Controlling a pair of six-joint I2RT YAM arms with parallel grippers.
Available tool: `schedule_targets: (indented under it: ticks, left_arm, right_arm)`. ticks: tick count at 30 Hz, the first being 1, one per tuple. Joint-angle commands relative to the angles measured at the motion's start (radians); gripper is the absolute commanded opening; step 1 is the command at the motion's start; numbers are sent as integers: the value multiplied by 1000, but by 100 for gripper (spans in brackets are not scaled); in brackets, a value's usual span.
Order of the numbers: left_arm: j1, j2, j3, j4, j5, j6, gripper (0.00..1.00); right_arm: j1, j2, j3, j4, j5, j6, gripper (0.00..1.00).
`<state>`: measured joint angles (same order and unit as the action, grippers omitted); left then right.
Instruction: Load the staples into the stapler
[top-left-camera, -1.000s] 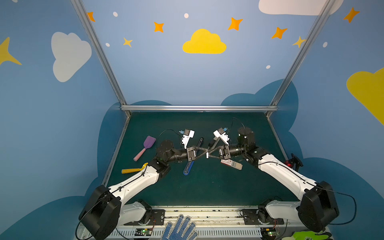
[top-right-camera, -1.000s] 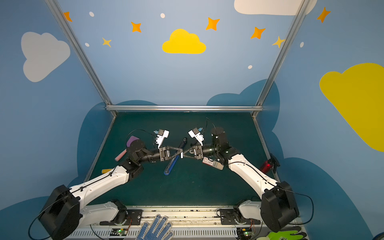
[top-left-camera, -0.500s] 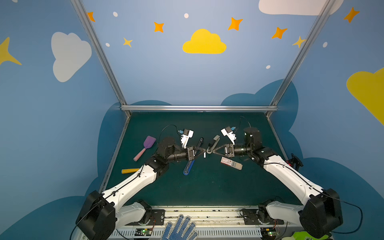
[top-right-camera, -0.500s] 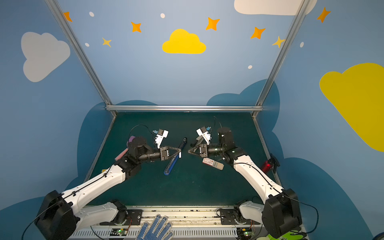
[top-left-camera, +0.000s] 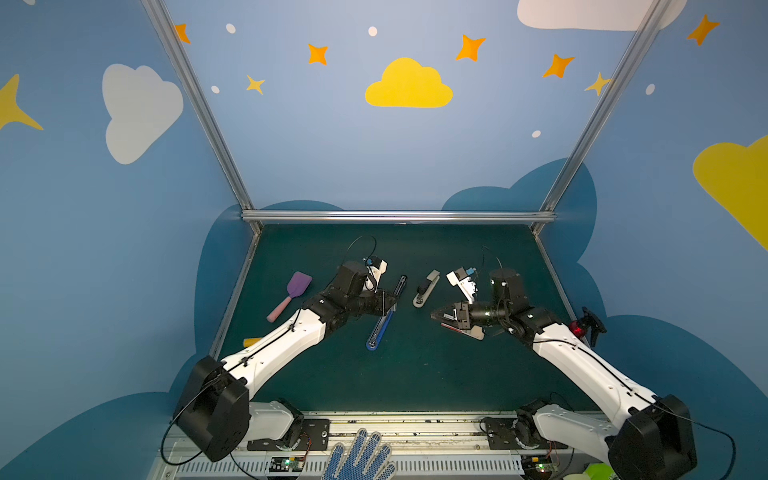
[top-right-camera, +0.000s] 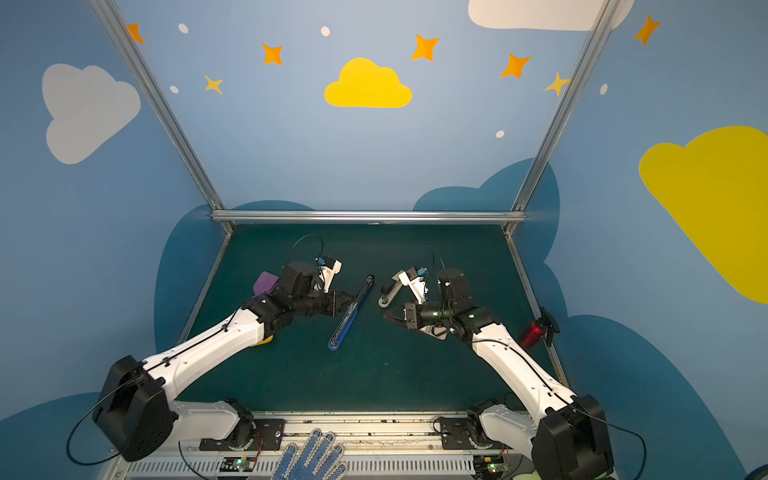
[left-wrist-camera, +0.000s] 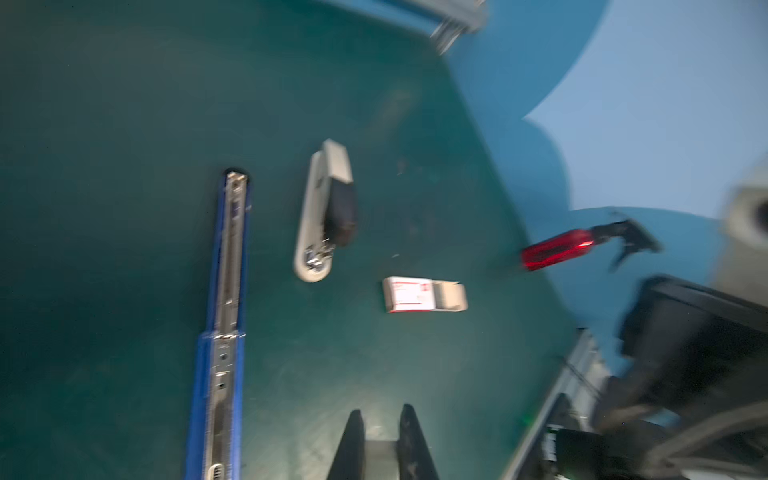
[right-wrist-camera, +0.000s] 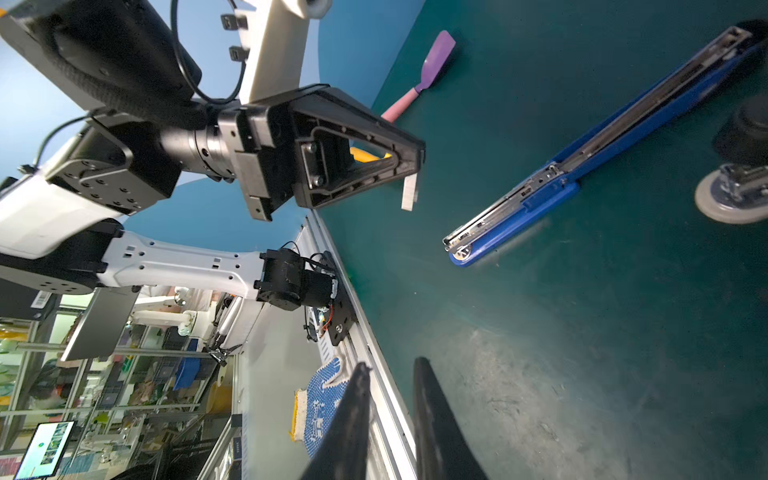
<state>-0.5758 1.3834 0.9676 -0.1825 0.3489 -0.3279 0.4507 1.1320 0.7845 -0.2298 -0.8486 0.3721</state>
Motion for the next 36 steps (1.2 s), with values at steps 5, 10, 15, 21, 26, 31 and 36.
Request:
schedule_targets:
  ticks: [5, 10, 15, 21, 26, 31, 36]
  left_arm:
    - [-1, 184, 138, -146, -216, 119, 13]
    - [-15, 303, 202, -172, -313, 152, 14]
    - [-32, 385, 247, -171, -329, 167, 14]
    - [-42, 443, 280, -188, -362, 172, 14]
    - [-47, 455, 275, -177, -367, 183, 13]
    - [-51, 459, 261, -179, -385, 195, 13]
    - [-54, 462, 240, -163, -381, 195, 13]
  right_arm:
    - [28, -17, -36, -13, 86, -41, 21]
    - [50, -7, -54, 19, 101, -16, 21]
    - [56, 9, -50, 15, 110, -11, 21]
    - [56, 21, -41, 12, 113, -13, 21]
    - [57, 32, -34, 12, 110, -15, 21]
    - [57, 36, -22, 3, 105, -18, 21]
    - [57, 32, -18, 0, 104, -15, 21]
